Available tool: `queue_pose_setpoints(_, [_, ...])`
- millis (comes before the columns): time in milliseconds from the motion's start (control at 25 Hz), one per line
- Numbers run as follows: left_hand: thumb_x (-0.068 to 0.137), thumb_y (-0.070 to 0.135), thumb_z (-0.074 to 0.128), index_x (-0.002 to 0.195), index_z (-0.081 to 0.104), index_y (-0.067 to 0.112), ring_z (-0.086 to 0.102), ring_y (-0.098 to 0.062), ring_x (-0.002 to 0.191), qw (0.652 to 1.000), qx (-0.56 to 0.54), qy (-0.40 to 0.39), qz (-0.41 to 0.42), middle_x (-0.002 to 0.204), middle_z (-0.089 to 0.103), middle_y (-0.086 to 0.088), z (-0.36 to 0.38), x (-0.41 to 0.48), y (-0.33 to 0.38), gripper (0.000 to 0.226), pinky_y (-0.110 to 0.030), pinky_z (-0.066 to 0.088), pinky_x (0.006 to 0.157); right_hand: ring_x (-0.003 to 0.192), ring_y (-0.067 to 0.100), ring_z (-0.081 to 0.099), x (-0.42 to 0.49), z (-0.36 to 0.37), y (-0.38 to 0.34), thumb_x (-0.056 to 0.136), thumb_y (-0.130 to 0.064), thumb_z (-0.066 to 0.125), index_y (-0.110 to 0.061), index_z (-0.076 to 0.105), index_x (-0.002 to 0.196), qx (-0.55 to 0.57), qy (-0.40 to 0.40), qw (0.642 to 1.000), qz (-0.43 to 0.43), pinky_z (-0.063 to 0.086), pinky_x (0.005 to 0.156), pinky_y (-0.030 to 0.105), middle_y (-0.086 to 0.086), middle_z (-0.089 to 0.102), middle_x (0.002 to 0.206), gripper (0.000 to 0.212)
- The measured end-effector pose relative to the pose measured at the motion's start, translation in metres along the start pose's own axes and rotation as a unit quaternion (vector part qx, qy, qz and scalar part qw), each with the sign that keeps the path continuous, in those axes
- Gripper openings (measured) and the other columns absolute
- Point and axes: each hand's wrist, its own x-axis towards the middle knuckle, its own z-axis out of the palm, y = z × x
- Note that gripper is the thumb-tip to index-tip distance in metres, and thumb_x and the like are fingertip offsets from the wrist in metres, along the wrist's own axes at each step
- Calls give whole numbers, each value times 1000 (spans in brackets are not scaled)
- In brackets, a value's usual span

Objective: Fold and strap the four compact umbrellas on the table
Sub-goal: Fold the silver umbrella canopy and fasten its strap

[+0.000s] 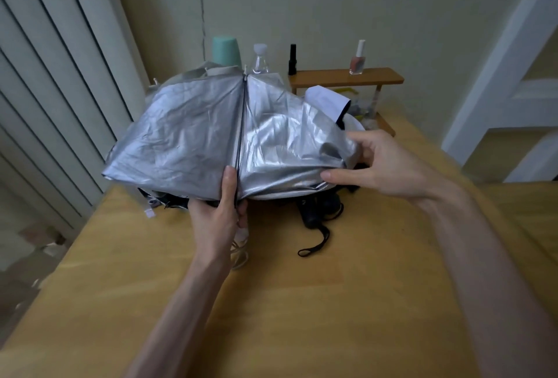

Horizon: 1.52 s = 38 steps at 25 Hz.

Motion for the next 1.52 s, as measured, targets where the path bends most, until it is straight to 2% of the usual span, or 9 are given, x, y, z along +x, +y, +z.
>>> queue_pose_setpoints(200, [101,32,71,88,59,7,46,-12,46,1000,7,16,22,65,46,-7,-4,5,-1,31,-27,38,41,106,5,74,-2,-4,-6,90,-17,80,-13,81,105,-6,7,1000,21,56,95,22,-7,81,108,16])
queue_pose_setpoints(400, [99,32,74,74,58,4,43,-16,47,999,28,13,28,57,47,-6,-13,13,-4,41,-29,34,43,92,17,74,-3,10,-9,81,-31,85,-22,80,89,20,-105,993,50,57,89,31,2,79,93,14])
queue_pose_setpoints(520, [99,32,75,70,56,9,43,-17,46,999,21,23,23,56,47,-4,-18,17,0,41,-29,35,43,107,23,74,6,15,-2,79,-37,87,-11,80,97,36,-7,998,49,52,108,50,5,80,108,33])
queue_pose_setpoints(680, [99,29,74,74,56,14,43,-12,47,999,4,37,16,57,48,5,-22,19,3,35,-26,36,41,116,12,70,11,18,4,87,-29,82,-17,80,95,119,83,988,55,52,104,34,-1,78,117,15])
queue_pose_setpoints(880, [99,29,74,74,57,15,45,-10,48,999,3,45,12,57,51,7,-21,17,3,34,-25,37,42,107,15,75,14,18,6,87,-15,82,-11,79,113,178,123,972,94,61,90,26,5,80,112,26])
queue_pose_setpoints(1160, [99,27,75,70,58,11,46,-9,44,999,30,37,21,53,52,4,-22,15,2,37,-25,36,41,97,15,73,-1,-1,-3,73,-34,86,-12,77,80,133,-1,987,87,52,92,26,7,78,95,24])
queue_pose_setpoints(1240, [100,28,74,69,58,11,46,-9,44,999,36,33,20,52,52,4,-19,12,2,39,-25,36,41,98,14,72,5,9,2,81,-30,85,-4,71,90,146,75,984,73,54,97,32,13,74,99,31])
queue_pose_setpoints(1360, [102,31,71,72,60,17,45,-9,46,998,15,59,15,54,52,7,-14,9,5,34,-25,36,41,102,15,76,15,24,7,90,-30,83,-18,63,126,275,234,927,102,63,93,40,3,72,117,43])
queue_pose_setpoints(1520, [103,33,70,64,64,27,46,-10,47,997,-14,76,8,54,52,8,-10,6,8,40,-26,35,41,94,15,79,18,40,8,83,-57,83,-18,66,131,247,175,924,235,65,79,33,3,76,119,65])
